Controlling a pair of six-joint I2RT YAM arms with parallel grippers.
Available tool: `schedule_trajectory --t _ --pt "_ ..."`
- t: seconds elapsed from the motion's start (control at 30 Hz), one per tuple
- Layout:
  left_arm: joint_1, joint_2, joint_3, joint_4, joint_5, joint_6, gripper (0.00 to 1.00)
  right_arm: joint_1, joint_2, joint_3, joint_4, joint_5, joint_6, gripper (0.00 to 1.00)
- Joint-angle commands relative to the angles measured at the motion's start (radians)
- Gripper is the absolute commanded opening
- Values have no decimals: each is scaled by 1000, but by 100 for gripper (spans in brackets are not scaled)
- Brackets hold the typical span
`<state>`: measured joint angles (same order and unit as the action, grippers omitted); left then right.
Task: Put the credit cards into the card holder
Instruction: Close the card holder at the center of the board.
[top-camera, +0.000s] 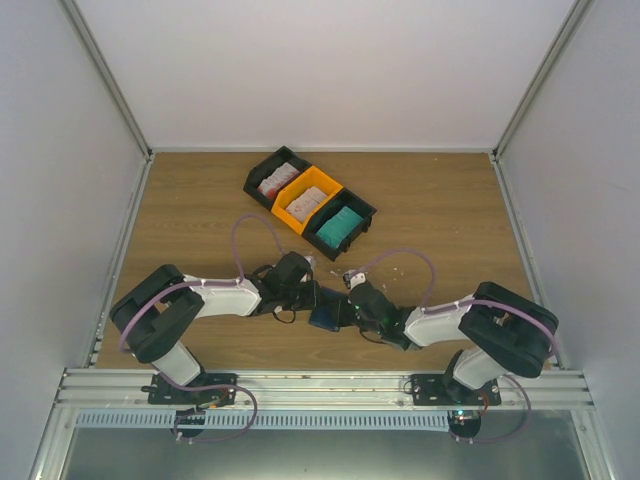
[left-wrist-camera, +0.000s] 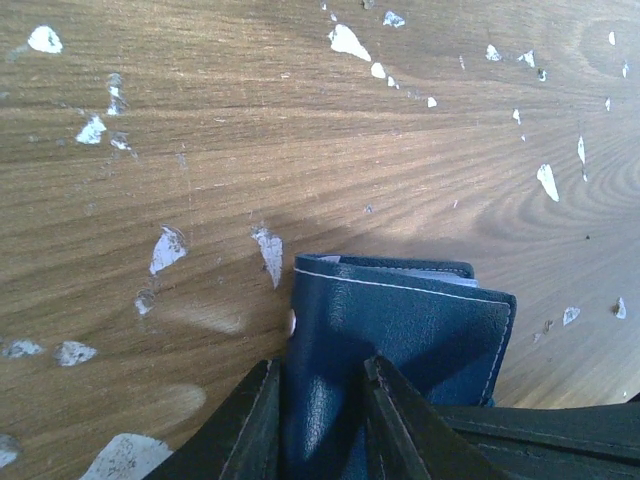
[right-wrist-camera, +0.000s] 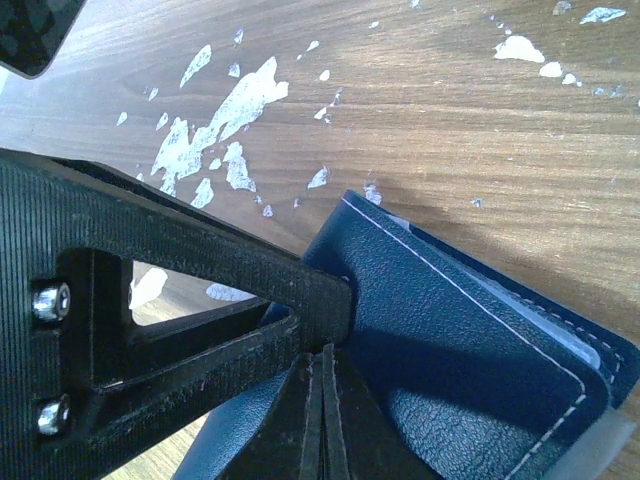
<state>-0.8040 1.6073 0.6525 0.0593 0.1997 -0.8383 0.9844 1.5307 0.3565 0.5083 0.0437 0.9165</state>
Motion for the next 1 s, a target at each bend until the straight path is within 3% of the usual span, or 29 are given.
schedule_trajectory --t 0.0,0.33,0.67,0.97 --pt "-10 36 -21 -82 5 -3 25 36 123 -61 -461 -50 28 1" --pt "-11 -99 -31 -114 26 6 38 -50 -138 -67 -386 -264 -46 0" --pt "-17 -193 -174 5 136 -72 42 -141 -128 -70 -243 -398 -60 0" --pt "-39 -82 -160 99 202 -100 37 -171 -115 -126 -126 -488 -39 1"
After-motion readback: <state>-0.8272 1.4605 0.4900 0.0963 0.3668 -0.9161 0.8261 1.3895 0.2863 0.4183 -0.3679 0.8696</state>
